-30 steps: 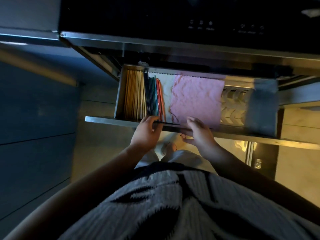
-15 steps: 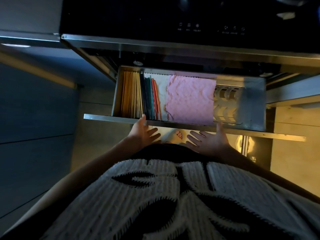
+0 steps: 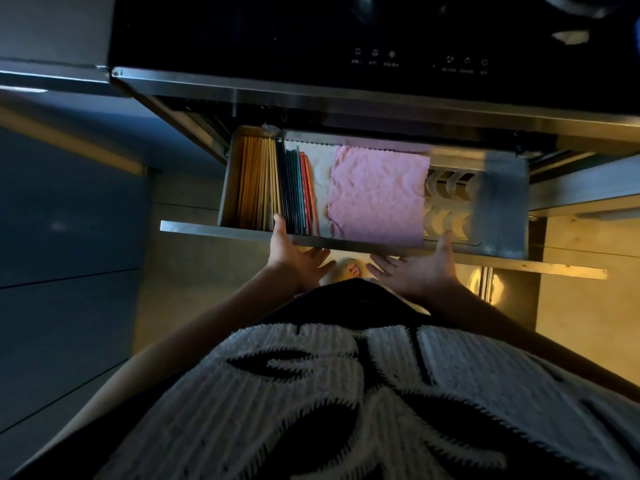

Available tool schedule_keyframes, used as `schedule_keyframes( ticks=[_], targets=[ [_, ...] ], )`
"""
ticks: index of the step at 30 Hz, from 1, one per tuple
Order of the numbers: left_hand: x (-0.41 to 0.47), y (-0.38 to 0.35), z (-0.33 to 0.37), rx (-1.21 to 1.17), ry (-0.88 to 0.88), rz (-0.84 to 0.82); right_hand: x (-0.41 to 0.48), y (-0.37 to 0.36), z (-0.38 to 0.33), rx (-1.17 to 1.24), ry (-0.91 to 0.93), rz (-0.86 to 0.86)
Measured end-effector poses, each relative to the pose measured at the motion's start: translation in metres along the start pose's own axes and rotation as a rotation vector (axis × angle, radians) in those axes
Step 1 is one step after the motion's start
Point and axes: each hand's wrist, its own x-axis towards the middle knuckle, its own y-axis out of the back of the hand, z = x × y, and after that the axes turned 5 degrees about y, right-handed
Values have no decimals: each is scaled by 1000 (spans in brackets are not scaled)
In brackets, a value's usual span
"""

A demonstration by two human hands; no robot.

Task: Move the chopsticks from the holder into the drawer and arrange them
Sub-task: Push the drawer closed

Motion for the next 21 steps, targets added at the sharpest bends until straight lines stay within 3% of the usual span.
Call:
schedule_keyframes(
  ticks=[5, 14, 21],
  targets=[
    [3, -19, 11, -30, -25, -61, 6, -20, -13, -45, 55, -114],
    [28, -53, 39, -58, -176, -231, 28, -69, -33, 10, 228, -182],
    [47, -80, 67, -143, -196, -346, 47, -109, -48, 68, 311, -235]
  ],
)
